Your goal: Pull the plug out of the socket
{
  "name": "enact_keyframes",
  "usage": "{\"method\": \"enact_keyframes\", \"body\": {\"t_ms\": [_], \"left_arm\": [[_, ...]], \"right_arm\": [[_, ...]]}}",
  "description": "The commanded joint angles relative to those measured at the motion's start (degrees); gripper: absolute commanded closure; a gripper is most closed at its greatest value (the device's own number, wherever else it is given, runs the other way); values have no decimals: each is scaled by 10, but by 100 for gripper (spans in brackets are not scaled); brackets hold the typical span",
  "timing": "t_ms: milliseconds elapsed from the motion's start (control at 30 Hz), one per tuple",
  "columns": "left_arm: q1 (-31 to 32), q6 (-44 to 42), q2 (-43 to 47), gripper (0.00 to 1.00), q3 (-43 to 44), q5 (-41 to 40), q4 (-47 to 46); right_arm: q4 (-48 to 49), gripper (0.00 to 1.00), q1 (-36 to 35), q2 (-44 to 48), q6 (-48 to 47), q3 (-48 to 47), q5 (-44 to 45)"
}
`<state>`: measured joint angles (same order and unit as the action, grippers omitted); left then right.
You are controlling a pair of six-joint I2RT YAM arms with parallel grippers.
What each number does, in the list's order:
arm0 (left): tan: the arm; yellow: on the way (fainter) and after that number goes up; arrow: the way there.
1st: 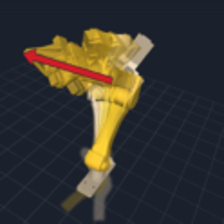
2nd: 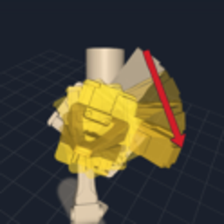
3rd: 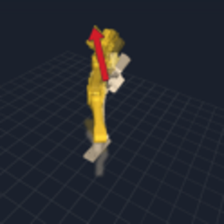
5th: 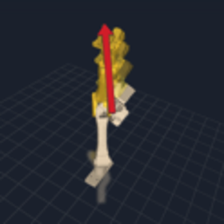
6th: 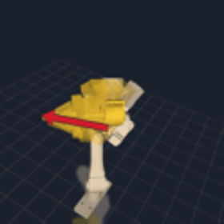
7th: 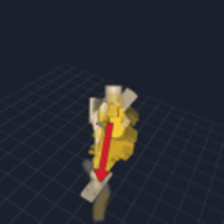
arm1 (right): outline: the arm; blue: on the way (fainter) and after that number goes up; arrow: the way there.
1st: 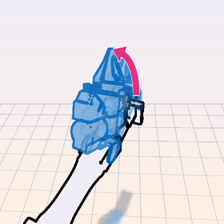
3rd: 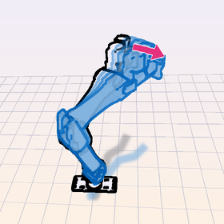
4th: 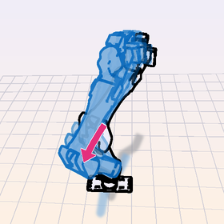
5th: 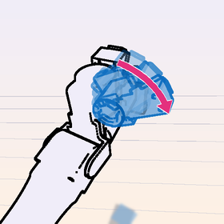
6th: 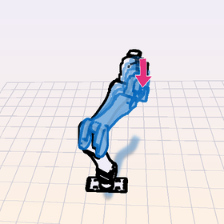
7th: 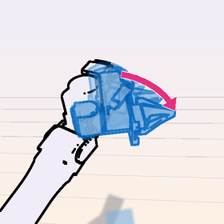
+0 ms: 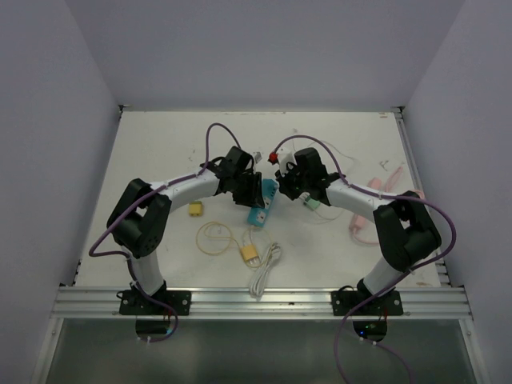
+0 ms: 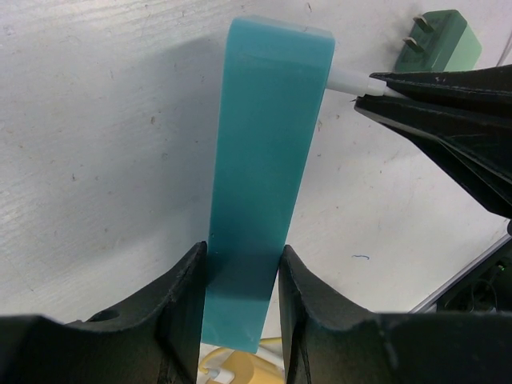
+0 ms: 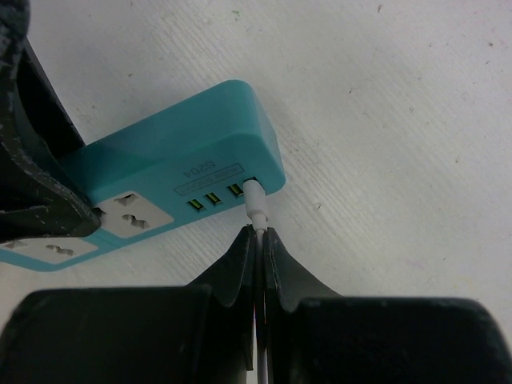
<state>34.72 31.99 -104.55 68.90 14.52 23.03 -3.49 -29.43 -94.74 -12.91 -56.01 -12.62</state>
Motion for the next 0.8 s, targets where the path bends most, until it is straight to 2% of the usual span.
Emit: {"method": "enact_keyframes", "body": {"t_ms": [0, 100, 233, 600, 767], "left_arm": [[-42, 9, -35, 100, -23, -226, 120], [-42, 11, -32, 100, -19, -243, 131], [-41, 7, -26, 100, -25, -223, 119], [-47, 11, -32, 100, -18, -280, 145], [-42, -4, -1, 100, -38, -231, 104]], "right_arm": [[-34, 100, 11, 50, 12, -5, 8], [-30, 100, 11, 54, 20, 1, 9], [-18, 100, 11, 54, 26, 12, -5], [-44, 100, 11, 86, 37, 25, 13], [-42, 100, 11, 83, 45, 27, -6]]}}
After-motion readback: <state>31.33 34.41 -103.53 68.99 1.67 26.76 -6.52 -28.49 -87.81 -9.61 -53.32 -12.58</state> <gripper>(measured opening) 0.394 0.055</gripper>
